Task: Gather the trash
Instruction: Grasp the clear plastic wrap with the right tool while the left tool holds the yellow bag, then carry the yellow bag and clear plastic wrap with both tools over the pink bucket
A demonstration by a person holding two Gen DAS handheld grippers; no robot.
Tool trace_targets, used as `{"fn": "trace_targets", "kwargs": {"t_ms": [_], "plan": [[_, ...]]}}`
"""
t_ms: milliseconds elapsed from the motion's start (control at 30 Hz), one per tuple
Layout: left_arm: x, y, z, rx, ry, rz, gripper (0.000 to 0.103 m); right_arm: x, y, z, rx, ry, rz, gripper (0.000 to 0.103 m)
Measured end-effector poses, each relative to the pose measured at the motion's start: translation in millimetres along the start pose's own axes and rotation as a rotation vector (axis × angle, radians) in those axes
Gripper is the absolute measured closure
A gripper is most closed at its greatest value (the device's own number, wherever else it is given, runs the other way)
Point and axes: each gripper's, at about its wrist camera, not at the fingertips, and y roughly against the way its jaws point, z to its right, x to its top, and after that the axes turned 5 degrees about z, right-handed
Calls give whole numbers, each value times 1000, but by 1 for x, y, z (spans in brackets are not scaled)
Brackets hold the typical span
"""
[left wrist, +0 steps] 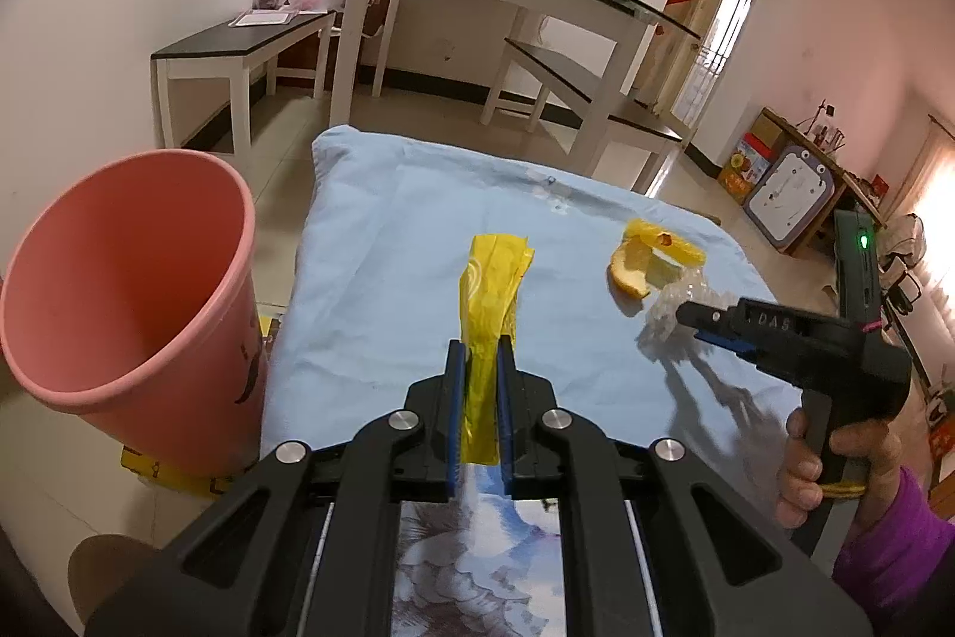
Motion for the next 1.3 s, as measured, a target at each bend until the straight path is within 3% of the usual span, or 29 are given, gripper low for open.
{"fn": "trace_targets", "kwargs": {"t_ms": [300, 633, 900, 1300], "plan": [[-1, 11, 18, 16, -30, 28, 94, -18, 39, -4, -60, 166, 50, 74], [0, 24, 24, 52, -12, 61, 94, -44, 68, -46, -99, 405, 165, 74], [1, 37, 20, 92, 17, 98, 94, -52, 80, -67, -71, 478, 210, 74], [0, 50, 8, 141, 55, 142, 94, -45, 107, -103, 90, 541, 290, 74]]}}
